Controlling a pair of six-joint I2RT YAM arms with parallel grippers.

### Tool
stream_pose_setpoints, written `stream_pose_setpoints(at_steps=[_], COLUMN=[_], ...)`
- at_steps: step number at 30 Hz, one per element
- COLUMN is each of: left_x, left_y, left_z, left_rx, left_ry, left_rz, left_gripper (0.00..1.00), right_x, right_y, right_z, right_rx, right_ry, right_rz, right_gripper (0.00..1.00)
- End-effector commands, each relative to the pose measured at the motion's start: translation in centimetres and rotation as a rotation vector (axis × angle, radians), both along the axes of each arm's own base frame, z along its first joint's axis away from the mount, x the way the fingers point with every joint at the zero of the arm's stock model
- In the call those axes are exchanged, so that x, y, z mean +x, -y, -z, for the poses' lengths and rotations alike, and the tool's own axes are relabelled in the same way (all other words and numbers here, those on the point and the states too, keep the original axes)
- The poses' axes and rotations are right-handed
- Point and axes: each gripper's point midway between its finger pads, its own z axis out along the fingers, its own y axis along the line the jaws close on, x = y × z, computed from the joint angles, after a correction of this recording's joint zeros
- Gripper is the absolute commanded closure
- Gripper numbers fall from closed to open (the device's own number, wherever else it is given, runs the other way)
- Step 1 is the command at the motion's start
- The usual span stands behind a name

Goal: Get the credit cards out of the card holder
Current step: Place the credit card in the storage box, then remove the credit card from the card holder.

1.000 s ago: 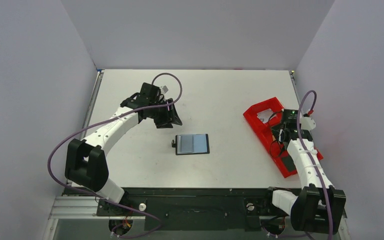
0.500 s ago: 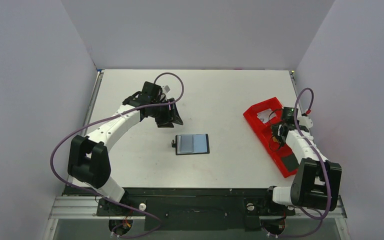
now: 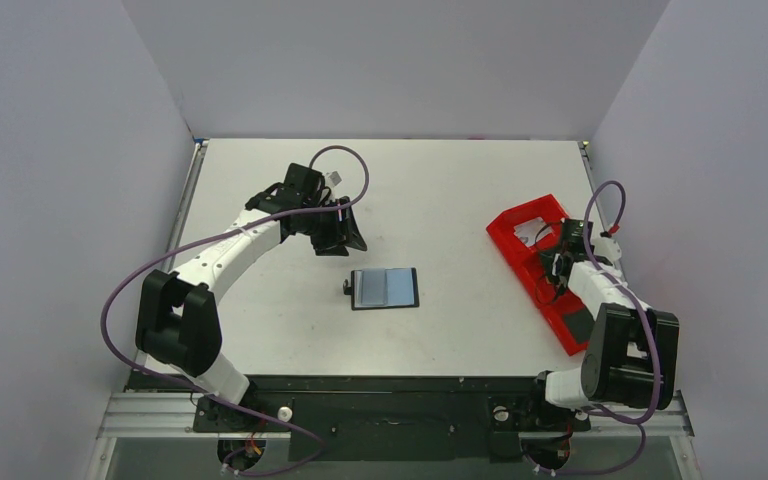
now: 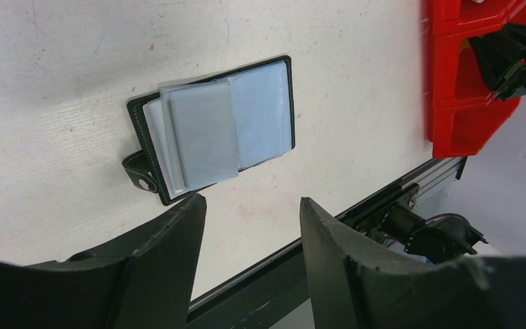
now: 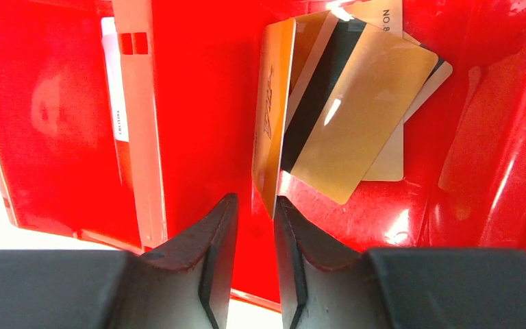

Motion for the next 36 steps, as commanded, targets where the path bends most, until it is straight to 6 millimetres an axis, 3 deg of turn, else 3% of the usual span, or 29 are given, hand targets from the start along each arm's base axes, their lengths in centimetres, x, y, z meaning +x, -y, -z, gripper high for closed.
stream_pose_setpoints(at_steps=[1,7,15,21,23,25,28,36], left_x=[0.7,0.6,0.5,0.5,0.7,0.9,0.6,0.0], left_y=[0.7,0.7,0.6,0.2,-0.3,-1.1,-2.3,-5.8], left_z=[-1.5,-1.3,-1.1,-0.7,-0.6,-0.3,0.2,1.8], left_rx=[-0.025,-0.025,-0.023,-0.007,0.008,0.024,0.046,0.105], left_ry=[0.045,0.041,0.034,0.03,0.036,0.038,0.038,0.037], left_rz=[0.027,0.029,0.029,0.008,-0.012,-0.034,-0.063,-0.148], left_gripper=[0.5,0.49,0.5,0.5,0.5,0.5,0.49,0.49], right_x=[0.5,-0.8,-3.6,-3.4,-2.5,-1.5,-0.1,1.3], right_y=[0.5,-0.1,-0.4,-2.1,-3.8,-7.5,-11.2,-23.6], right_z=[-0.8,-2.1,-4.4,-6.2,-6.9,-7.3,-7.7,-7.8], right_rx=[-0.002,0.011,-0.011,-0.041,-0.066,-0.089,-0.117,-0.14], right_ry=[0.052,0.06,0.035,0.034,0.029,0.024,0.023,0.039], right_rz=[0.027,0.014,-0.014,-0.117,-0.184,-0.306,-0.416,-0.727], right_gripper=[0.75,0.7,0.5,0.44,0.43,0.43,0.43,0.44])
